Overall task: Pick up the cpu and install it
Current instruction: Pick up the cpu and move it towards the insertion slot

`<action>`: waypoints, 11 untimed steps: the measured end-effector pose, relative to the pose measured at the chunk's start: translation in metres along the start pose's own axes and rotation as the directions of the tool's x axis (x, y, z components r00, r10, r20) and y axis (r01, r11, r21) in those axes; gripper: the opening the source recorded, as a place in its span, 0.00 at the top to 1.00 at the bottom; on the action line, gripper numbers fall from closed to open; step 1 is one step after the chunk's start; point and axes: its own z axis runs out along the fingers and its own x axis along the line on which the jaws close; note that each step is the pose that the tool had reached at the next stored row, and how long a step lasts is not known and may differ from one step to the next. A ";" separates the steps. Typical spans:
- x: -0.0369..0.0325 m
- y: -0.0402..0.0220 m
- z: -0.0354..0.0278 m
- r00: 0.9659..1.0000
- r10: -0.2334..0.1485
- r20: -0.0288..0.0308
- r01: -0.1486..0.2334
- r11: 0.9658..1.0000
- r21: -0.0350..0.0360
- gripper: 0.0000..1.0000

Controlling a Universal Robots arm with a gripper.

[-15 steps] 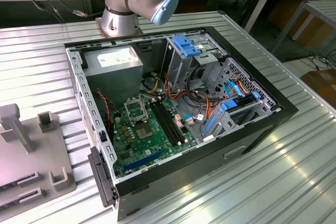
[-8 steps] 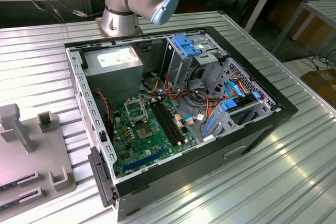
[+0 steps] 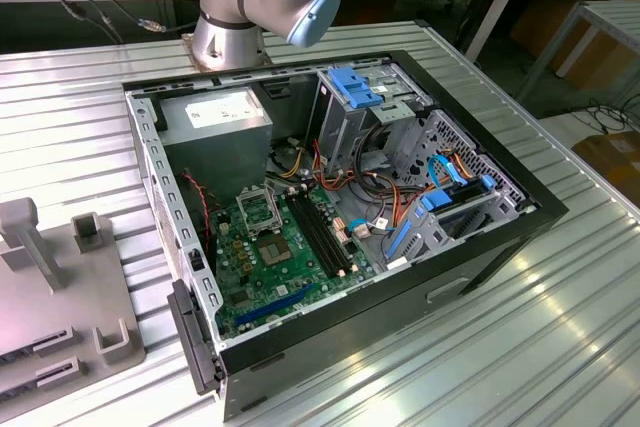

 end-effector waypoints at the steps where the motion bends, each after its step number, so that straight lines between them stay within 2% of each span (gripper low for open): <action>1: 0.0000 0.0000 0.0000 1.000 0.000 0.000 0.000 1.000 0.000 0.89; 11: 0.0000 0.0000 0.0000 1.000 -0.004 0.000 0.004 1.000 0.000 0.89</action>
